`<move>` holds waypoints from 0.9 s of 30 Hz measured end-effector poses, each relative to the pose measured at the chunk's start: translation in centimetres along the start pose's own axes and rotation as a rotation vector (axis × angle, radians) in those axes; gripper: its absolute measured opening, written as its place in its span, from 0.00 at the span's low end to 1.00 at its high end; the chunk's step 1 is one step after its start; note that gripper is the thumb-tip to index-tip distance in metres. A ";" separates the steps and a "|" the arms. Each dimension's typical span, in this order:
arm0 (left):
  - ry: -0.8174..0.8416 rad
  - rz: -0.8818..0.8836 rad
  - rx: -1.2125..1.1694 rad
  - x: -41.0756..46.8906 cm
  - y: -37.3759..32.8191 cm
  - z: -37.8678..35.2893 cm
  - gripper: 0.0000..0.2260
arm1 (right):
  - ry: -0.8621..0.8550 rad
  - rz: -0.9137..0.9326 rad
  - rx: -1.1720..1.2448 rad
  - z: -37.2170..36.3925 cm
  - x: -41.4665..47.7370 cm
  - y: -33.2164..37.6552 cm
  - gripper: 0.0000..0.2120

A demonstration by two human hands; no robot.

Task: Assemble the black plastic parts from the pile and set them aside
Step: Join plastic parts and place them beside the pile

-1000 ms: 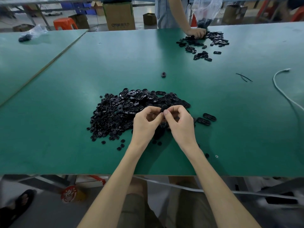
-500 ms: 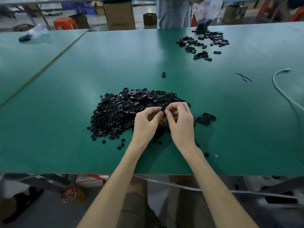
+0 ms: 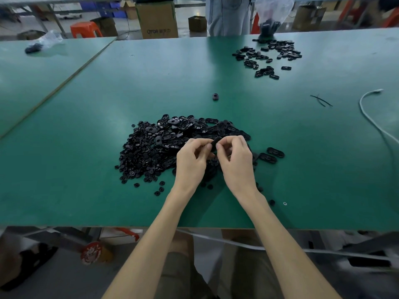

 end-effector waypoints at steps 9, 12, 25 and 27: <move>0.007 0.096 -0.088 0.0 0.4 -0.2 0.07 | -0.061 0.039 -0.006 0.6 -0.1 0.2 0.03; -0.017 0.118 -0.093 0.0 0.6 -0.1 0.07 | -0.060 0.061 -0.010 0.6 -0.2 0.3 0.06; 0.043 0.055 -0.017 -0.2 -0.4 -0.4 0.03 | -0.100 0.022 0.068 1.3 -0.1 0.5 0.09; 0.048 0.054 -0.012 -0.3 -0.5 -0.4 0.03 | -0.086 -0.008 0.083 1.2 0.0 0.3 0.08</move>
Point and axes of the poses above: each hand's wrist, its own x-axis towards the middle knuckle, its own z-axis out of the back of the hand, y = z × x, the point moved 7 cm from there along x, towards the middle knuckle, and after that the axes turned 2 degrees about z, right-handed, at the moved point
